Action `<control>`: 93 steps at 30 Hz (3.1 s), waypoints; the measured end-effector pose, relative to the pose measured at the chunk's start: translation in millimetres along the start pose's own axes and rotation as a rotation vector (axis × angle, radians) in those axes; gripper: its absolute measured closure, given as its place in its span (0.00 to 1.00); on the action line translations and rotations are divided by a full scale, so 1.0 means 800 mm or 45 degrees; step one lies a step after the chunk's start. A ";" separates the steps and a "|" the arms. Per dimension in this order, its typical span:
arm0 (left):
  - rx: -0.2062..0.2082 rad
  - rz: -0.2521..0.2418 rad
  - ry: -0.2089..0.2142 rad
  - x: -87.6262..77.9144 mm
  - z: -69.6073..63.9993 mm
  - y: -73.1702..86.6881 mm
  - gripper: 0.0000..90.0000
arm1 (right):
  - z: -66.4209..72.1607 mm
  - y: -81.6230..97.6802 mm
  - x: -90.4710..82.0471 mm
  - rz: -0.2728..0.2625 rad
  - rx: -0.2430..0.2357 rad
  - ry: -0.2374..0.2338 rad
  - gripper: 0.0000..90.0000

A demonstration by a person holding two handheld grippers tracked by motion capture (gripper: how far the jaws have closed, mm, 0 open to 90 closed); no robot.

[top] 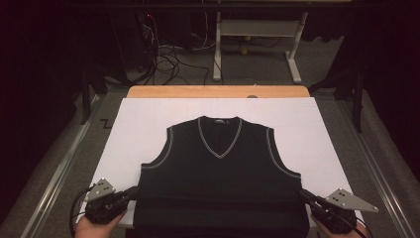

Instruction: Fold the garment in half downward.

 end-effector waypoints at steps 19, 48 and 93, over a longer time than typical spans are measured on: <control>-0.031 0.029 0.027 0.002 0.007 0.027 0.58 | 0.009 0.019 -0.012 -0.006 0.038 -0.055 0.78; -0.059 -0.077 -0.075 0.039 0.041 -0.020 0.00 | -0.026 -0.024 0.037 -0.091 0.133 0.057 0.01; -0.143 -0.006 -0.026 0.147 0.085 -0.188 0.00 | -0.080 -0.141 0.175 0.085 0.120 0.082 0.03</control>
Point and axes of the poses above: each handheld gripper's, and its own axes: x roughly forward along the jaws, y roughly out of its underside, z roughly to its left, the point moved 9 cm from there along x, roughly forward along the jaws, and after that the axes turned 6 degrees about z, right-handed, at the moved point
